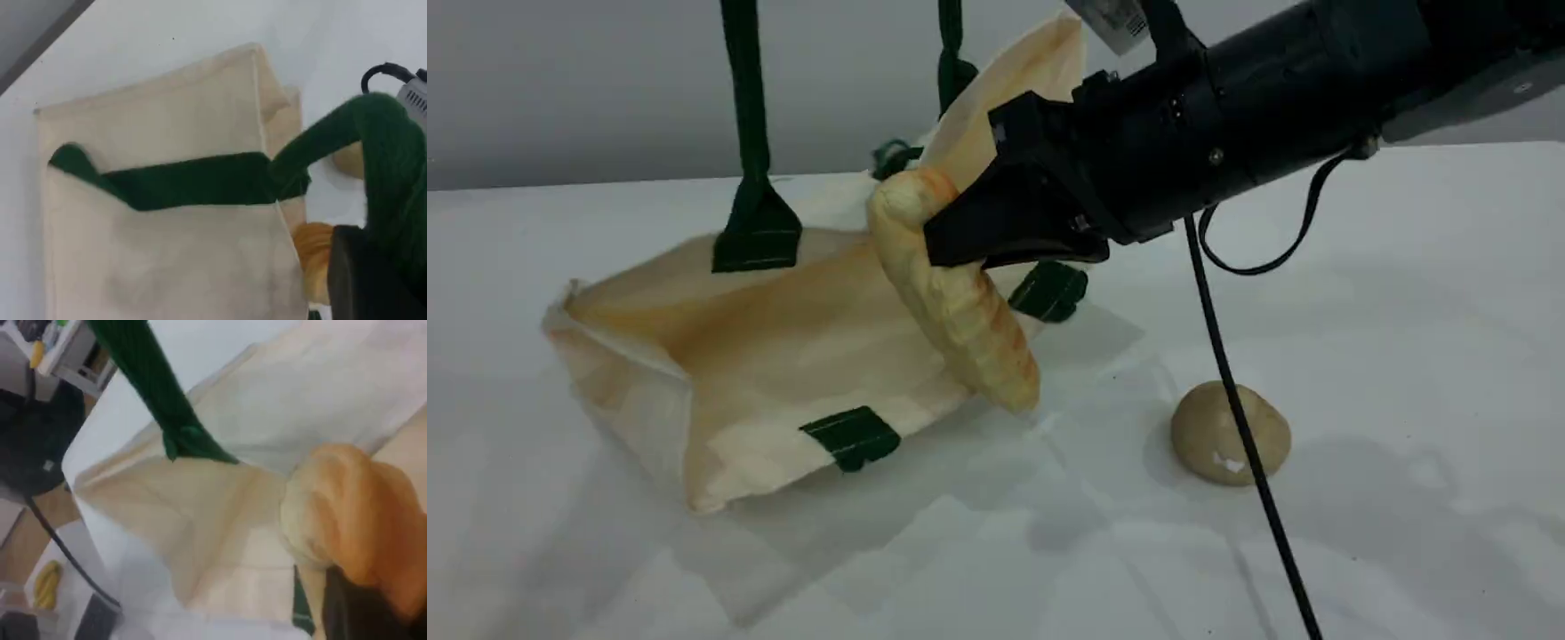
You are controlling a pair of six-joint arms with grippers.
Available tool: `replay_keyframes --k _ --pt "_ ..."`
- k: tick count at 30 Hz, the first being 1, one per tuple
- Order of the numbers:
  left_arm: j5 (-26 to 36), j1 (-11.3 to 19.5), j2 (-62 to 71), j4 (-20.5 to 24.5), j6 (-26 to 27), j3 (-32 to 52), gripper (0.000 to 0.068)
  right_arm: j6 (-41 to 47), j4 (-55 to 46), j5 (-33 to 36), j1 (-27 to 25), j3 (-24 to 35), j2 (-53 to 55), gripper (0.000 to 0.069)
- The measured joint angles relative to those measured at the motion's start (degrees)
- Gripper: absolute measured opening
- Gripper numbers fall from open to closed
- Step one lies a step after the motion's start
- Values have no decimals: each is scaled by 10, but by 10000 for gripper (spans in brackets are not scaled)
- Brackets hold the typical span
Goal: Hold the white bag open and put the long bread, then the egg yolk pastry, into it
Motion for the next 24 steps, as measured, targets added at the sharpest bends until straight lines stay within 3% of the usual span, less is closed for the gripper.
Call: replay_keyframes --k 12,19,24 --pt "-8 0 -1 -2 0 0 76 0 -10 56 1 0 -1 65" --pt "-4 0 -1 -2 0 0 76 0 -4 56 1 0 -1 65" --pt "-3 0 -1 -5 -5 0 76 0 -4 18 1 0 -1 65"
